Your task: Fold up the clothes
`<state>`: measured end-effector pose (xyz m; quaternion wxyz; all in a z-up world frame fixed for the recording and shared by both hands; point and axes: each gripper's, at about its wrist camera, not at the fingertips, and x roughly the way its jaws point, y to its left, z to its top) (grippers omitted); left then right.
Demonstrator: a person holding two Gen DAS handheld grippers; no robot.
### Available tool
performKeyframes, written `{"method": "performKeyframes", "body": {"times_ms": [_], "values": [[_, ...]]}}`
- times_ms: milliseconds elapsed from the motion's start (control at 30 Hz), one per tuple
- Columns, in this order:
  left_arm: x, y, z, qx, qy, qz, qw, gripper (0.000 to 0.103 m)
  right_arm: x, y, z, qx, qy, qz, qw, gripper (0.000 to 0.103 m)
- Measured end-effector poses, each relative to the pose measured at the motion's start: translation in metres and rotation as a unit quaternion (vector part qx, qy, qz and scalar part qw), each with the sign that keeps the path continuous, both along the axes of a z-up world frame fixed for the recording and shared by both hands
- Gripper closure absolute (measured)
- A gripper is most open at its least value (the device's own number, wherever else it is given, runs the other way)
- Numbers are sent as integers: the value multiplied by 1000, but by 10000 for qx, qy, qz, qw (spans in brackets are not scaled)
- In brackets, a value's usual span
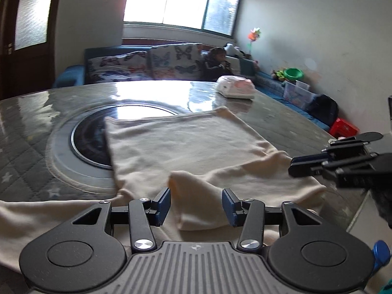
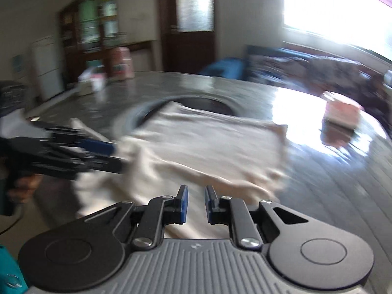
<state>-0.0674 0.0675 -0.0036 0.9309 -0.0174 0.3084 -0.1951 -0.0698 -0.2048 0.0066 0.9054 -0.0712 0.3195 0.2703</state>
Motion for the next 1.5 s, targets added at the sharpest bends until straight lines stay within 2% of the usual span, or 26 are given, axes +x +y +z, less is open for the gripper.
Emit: {"method": "performKeyframes", "body": {"times_ms": [100,167,233,267,367,567,667,767,833,967,1333,1500], "values": [[0,1,-4,64,92,33,9999,58,-1,-20,-5,-1,59,-284,9996,90],[0,3,-7,61,153,51,9999,72,-1,-30,-9,29,98,-403,9991,89],[-1,-1,-10,151,171,51,9997,76,-1,-35,-12,64,117,-463,9988,89],[-1,-3,-11,201,179,54,9996,86,-1,-37,-14,79,121,-483,9987,89],[-4,-5,-11,349,124,166,9992,98,0,-38,-17,135,131,-519,9985,89],[-22,8,9,197,-22,366,9991,101,1,-38,-22,77,188,-488,9986,88],[-21,12,4,297,80,392,9988,101,2,-40,-24,10,239,-475,9986,88],[-20,16,0,380,209,414,9982,101,4,-38,-15,13,81,-403,9992,88],[-21,15,6,375,107,360,9986,100,7,-37,-10,17,-16,-379,9993,88],[-11,1,18,128,-74,91,9998,98,25,-30,-8,-5,-122,-399,9991,88],[22,-9,-18,52,343,59,9994,98,50,-18,-29,-117,-27,-515,9986,89],[22,-6,-16,47,305,120,9995,93,49,-12,-25,-162,-63,-417,9990,89]]}}
